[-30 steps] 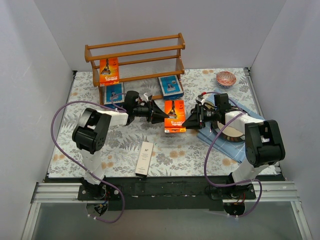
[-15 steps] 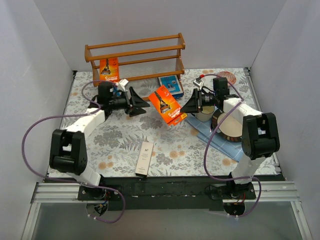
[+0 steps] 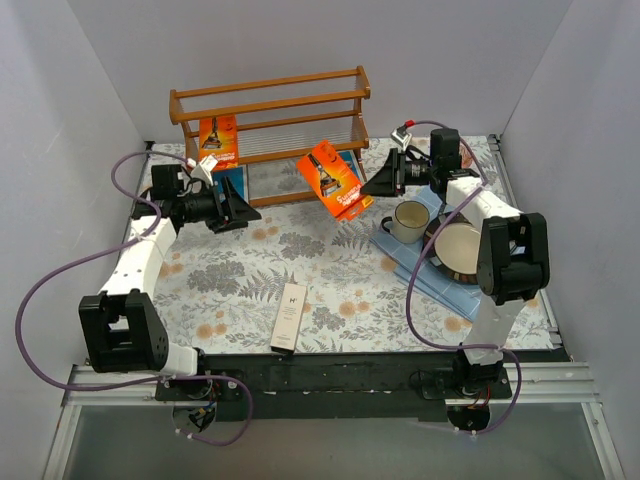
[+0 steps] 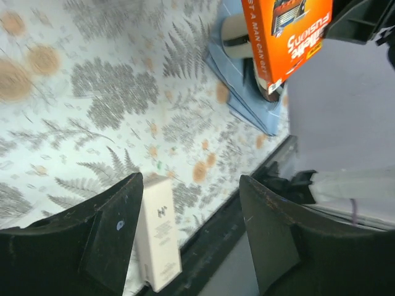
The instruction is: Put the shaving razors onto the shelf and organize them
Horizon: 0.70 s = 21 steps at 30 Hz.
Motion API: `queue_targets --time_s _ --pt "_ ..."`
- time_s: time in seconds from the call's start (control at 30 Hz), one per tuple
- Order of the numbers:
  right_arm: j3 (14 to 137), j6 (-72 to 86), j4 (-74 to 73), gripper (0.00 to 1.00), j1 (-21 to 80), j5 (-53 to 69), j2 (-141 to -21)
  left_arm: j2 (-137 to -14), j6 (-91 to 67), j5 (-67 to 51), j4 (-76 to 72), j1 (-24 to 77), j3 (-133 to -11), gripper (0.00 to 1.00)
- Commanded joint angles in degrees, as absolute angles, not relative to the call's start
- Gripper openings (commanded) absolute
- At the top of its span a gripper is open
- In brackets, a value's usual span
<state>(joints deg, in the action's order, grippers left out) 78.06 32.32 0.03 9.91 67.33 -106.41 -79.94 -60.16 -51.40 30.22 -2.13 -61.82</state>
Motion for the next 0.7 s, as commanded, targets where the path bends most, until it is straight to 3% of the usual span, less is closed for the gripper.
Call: queue_targets --time_s 0.0,0.43,0.67 --pt "85.7 39.4 9.0 0.01 8.9 65.4 -109.2 -80.3 -43.7 -45.4 44.3 -2.5 -70.7 0.62" --pt "99.3 54.0 18.4 0.01 9.1 57.7 -118.9 -80.3 -29.6 -28.0 55.1 -2.5 -77.6 0.62" --pt "112.2 53.9 15.6 0.01 9.8 52.7 -127.5 -78.7 -28.8 -27.5 58.2 -2.5 -77.5 0.62"
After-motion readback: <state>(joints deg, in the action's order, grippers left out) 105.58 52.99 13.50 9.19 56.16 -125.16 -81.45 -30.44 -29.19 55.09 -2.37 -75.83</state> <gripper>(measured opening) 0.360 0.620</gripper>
